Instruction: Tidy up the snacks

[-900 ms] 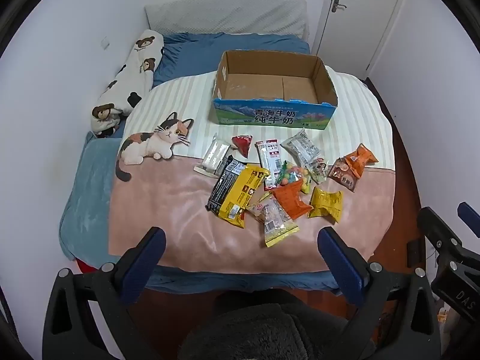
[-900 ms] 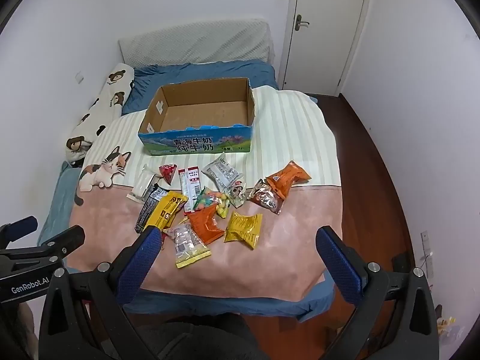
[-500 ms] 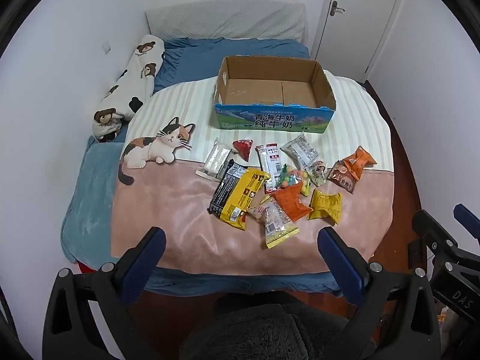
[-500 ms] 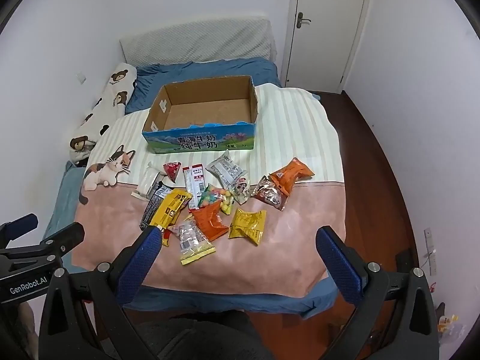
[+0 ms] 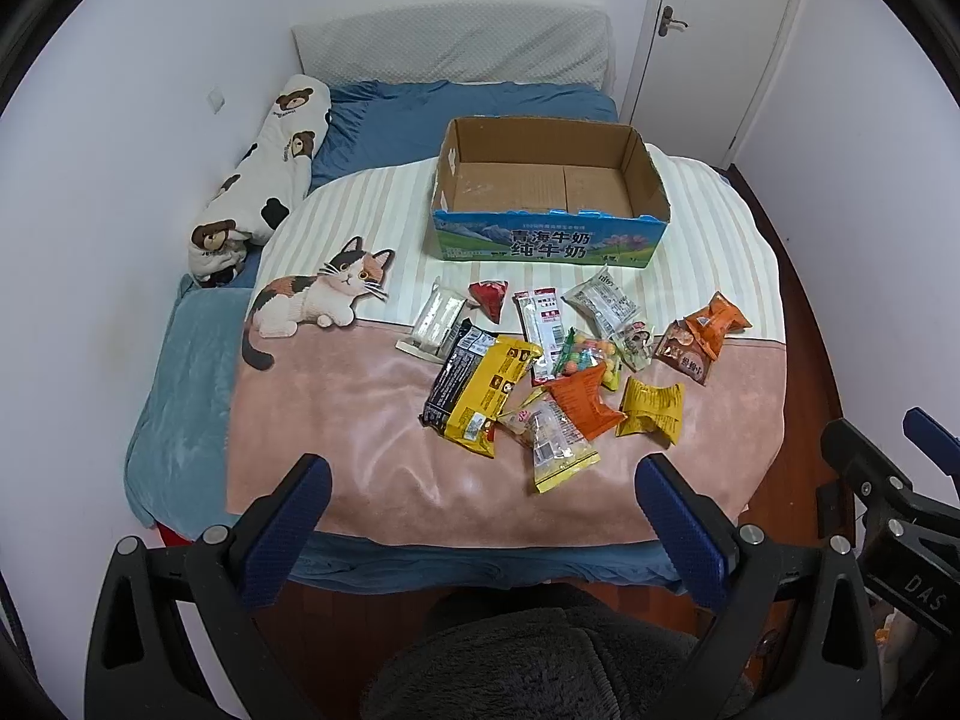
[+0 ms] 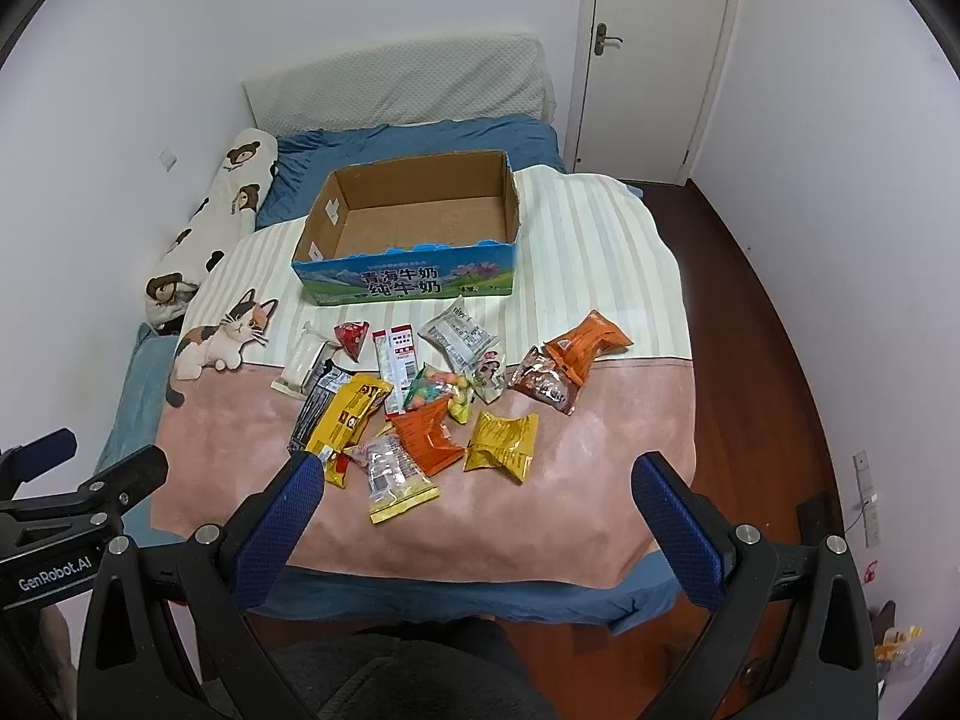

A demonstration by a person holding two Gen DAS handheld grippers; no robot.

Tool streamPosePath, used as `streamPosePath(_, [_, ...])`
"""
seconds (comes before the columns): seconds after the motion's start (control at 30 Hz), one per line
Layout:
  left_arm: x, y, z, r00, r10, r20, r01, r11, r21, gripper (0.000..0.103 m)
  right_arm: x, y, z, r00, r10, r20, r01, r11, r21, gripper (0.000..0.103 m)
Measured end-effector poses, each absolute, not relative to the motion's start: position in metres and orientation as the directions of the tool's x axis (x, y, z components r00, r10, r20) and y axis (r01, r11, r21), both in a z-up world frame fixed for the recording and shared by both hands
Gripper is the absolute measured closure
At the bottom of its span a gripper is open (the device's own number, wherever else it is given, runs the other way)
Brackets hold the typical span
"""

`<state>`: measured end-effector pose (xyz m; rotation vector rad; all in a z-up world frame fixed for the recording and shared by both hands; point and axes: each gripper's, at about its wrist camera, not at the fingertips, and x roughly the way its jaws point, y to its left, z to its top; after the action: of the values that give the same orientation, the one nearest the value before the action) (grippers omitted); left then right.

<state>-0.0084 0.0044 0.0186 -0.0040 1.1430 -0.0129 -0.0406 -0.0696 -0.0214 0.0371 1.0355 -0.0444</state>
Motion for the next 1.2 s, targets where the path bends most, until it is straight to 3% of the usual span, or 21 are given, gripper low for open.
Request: streamPosePath(1.2, [-0.0175,0.0015,0.0245,0.440,0.015,-0.898,0.015,1.000,0.024,0.000,-0.0440,-0.0733,-0.0127,0.524,-0.019,-0.851,0.062,0.998,0.016,0.000])
